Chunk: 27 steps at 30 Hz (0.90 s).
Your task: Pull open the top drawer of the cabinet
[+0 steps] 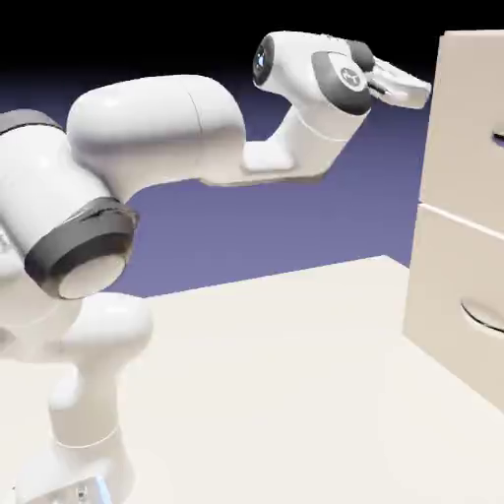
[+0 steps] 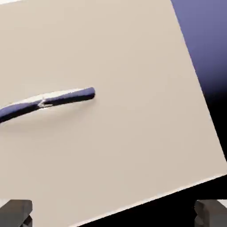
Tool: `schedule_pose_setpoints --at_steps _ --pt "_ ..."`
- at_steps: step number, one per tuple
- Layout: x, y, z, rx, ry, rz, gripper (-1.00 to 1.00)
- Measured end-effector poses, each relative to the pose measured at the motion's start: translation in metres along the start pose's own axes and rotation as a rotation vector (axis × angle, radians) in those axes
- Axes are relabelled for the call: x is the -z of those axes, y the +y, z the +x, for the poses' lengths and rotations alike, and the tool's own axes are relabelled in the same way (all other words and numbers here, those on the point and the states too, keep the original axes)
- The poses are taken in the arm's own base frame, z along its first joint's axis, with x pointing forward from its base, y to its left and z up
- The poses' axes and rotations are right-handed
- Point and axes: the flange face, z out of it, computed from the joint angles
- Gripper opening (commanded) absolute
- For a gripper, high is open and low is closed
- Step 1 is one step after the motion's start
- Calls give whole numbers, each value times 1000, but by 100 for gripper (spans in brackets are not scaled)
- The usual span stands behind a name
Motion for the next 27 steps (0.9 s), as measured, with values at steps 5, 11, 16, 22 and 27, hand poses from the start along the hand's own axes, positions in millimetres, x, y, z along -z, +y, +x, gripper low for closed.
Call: schedule_pose_setpoints --at_steps 5,11,16,22,27 --pt "-31 -20 -6 329 -41 5 0" --pt "-73 -49 -3 738 -80 37 0" --pt "-110 -75 8 1092 -100 77 0" --pt "-156 -106 29 1537 -108 134 0" --pt "-182 -113 30 1650 -109 149 0"
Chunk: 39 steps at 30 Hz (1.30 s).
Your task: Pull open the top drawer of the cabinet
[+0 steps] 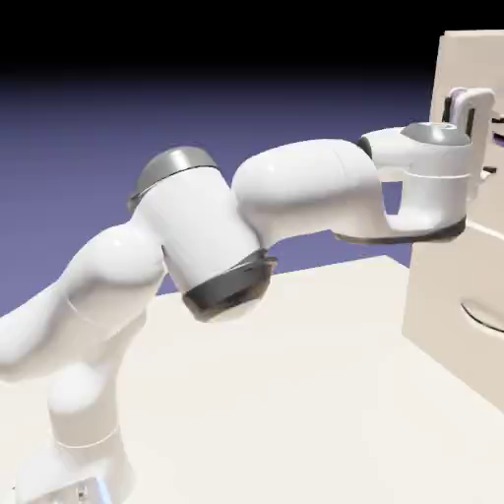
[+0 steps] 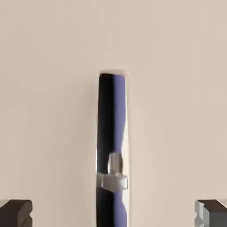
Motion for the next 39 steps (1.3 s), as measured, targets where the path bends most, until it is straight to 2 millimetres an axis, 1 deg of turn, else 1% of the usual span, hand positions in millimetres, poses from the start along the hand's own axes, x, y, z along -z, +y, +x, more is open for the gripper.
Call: schedule_pose_setpoints --at_steps 4,5,7,8,14,26,36,37,39 --pt "-30 1 1 2 1 -1 0" --pt "-35 2 1 3 1 -1 -100" --pt "-35 2 1 3 1 -1 -100" --pt "-28 5 -2 10 -3 -4 -100" --pt "16 2 1 3 1 -1 -100" --pt "120 2 0 3 1 -1 -100" --pt "217 2 0 3 1 -1 -100" --pt "219 2 0 3 1 -1 100" --pt "219 2 0 3 1 -1 100"
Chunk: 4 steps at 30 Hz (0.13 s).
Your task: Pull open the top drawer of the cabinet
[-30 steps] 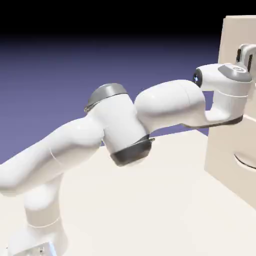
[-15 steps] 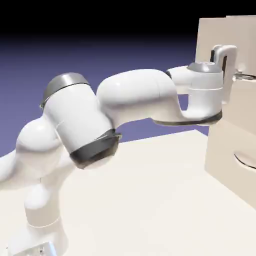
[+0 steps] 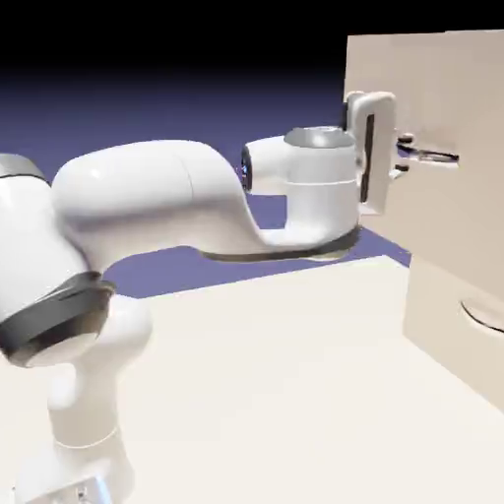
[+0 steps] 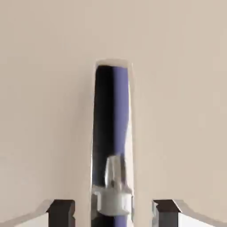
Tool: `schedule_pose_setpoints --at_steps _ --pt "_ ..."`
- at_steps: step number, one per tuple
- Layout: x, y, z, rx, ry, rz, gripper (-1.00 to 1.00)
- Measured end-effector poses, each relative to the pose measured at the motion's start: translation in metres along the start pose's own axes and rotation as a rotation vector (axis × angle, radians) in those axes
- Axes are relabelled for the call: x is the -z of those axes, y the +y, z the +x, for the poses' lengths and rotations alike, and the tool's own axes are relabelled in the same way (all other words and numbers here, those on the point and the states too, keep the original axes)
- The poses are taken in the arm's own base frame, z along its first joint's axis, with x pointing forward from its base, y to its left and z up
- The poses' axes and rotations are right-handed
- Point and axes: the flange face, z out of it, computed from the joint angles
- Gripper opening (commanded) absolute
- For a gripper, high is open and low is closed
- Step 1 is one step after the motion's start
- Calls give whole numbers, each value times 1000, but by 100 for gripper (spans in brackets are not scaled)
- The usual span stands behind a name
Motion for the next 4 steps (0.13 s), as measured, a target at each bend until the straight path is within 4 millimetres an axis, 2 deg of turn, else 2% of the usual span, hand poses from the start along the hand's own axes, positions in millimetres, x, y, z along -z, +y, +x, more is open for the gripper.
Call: schedule_pose_setpoints --at_steps 4 --pt "41 -1 0 -2 0 -1 100"
